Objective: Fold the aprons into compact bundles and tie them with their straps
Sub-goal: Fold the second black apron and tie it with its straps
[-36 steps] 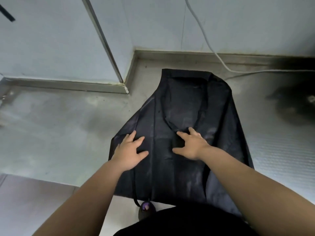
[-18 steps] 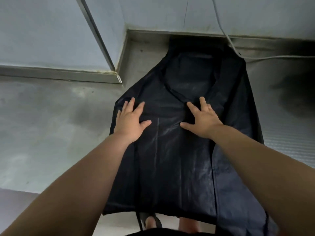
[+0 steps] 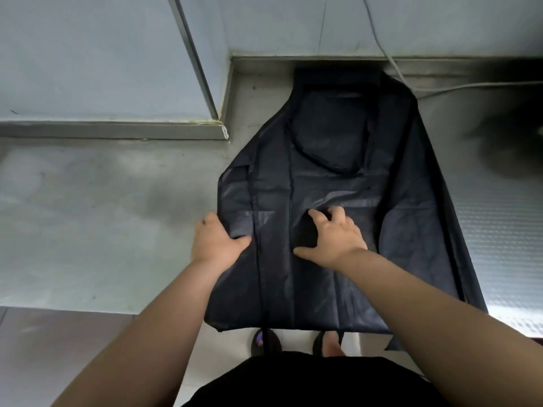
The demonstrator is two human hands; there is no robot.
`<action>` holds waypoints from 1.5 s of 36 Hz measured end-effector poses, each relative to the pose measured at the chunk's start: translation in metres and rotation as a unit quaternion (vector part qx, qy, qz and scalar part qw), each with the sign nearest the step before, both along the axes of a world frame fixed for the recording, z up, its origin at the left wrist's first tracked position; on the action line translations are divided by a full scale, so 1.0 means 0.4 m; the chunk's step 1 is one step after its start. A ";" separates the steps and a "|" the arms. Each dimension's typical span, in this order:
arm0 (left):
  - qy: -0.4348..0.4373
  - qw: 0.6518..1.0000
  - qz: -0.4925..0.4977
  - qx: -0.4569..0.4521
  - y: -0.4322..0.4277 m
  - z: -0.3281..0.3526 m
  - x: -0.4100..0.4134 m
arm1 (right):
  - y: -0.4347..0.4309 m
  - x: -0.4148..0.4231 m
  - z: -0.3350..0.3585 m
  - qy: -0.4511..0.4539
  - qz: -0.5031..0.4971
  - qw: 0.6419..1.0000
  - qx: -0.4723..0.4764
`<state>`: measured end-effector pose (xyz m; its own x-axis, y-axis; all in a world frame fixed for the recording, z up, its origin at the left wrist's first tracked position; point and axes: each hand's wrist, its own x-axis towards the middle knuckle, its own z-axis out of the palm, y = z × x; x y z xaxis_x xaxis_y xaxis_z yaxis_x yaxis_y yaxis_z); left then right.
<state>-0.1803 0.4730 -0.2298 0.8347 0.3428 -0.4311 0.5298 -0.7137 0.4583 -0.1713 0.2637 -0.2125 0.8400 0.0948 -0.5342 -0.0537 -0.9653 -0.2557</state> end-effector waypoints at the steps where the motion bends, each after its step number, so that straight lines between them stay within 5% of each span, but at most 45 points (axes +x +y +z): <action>1: 0.001 1.000 0.014 -0.019 0.000 -0.001 0.002 | -0.001 -0.001 0.000 -0.007 0.001 1.000 -0.009; 8: -0.002 0.998 -0.036 -0.059 0.043 -0.001 -0.033 | 0.055 -0.046 -0.002 -0.063 -0.007 0.996 -0.054; 13: -0.023 0.984 -0.006 -0.175 0.038 0.022 -0.043 | 0.079 -0.062 -0.014 0.001 -0.089 0.991 0.097; 21: 0.026 0.972 0.048 -0.227 0.089 0.019 -0.092 | 0.079 -0.103 -0.027 0.016 -0.032 0.991 0.127; 27: 0.087 0.952 -0.038 -0.292 0.095 0.037 -0.128 | 0.091 -0.092 -0.032 -0.014 -0.031 0.992 0.118; 32: 0.047 0.945 -0.020 -0.323 0.096 0.052 -0.153 | 0.069 -0.104 -0.006 -0.002 0.002 0.988 0.157; 42: 0.002 0.897 -0.008 -0.441 -0.008 0.143 -0.170 | 0.037 -0.182 -0.002 -0.058 0.135 0.988 -0.040; 48: -0.039 0.885 0.013 -0.463 -0.108 0.164 -0.188 | -0.028 -0.224 0.005 0.060 0.023 0.979 0.193; 54: -0.040 0.877 0.005 -0.479 -0.176 0.185 -0.193 | -0.042 -0.248 -0.009 0.032 0.035 0.990 0.132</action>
